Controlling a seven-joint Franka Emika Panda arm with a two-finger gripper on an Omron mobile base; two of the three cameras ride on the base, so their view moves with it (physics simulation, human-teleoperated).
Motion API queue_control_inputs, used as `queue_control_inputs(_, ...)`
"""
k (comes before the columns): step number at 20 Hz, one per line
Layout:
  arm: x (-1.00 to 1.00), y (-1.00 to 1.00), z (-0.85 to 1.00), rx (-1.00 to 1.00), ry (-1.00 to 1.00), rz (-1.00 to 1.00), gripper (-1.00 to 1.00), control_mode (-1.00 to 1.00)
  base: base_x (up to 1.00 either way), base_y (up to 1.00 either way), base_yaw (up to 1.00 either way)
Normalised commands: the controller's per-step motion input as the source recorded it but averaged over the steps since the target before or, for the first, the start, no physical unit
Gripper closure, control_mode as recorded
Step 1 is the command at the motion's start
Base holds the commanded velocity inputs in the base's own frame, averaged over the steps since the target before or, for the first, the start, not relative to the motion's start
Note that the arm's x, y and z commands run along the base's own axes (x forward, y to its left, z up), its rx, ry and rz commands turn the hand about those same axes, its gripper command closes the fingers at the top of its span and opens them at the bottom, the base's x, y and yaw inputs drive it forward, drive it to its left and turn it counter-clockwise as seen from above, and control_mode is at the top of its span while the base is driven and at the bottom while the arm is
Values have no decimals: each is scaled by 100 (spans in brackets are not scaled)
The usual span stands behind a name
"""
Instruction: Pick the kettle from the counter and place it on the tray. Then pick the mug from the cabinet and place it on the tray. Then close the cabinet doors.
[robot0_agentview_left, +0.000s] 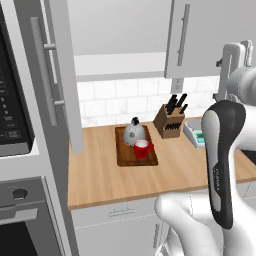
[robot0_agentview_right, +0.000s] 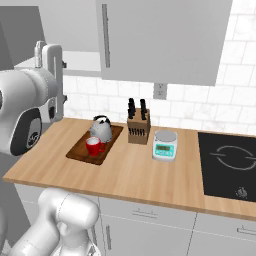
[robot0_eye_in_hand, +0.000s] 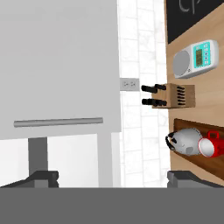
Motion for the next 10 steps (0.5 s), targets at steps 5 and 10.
queue_control_inputs(5,-69,53,0,-4,-4,0,-100,-100,0,0,0)
queue_control_inputs(10,-67,41,5,0,-2,0,-100,-100,0,0,0)
